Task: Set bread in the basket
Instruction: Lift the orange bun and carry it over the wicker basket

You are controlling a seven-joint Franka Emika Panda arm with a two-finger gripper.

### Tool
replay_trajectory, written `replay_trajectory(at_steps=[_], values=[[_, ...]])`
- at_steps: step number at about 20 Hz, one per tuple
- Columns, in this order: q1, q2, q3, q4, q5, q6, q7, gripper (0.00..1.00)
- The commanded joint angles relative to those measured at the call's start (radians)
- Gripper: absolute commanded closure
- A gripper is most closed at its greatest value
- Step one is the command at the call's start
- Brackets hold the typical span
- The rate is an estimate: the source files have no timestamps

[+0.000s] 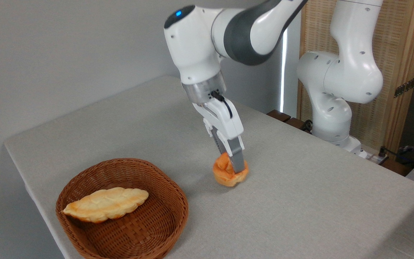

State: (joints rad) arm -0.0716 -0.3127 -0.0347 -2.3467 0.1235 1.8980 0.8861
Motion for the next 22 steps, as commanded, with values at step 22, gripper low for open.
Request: replay_trajectory(at_steps=[22], values=[[-0.013,0.415,0.021,0.669,-0.139,-0.007,-0.193,0.57]])
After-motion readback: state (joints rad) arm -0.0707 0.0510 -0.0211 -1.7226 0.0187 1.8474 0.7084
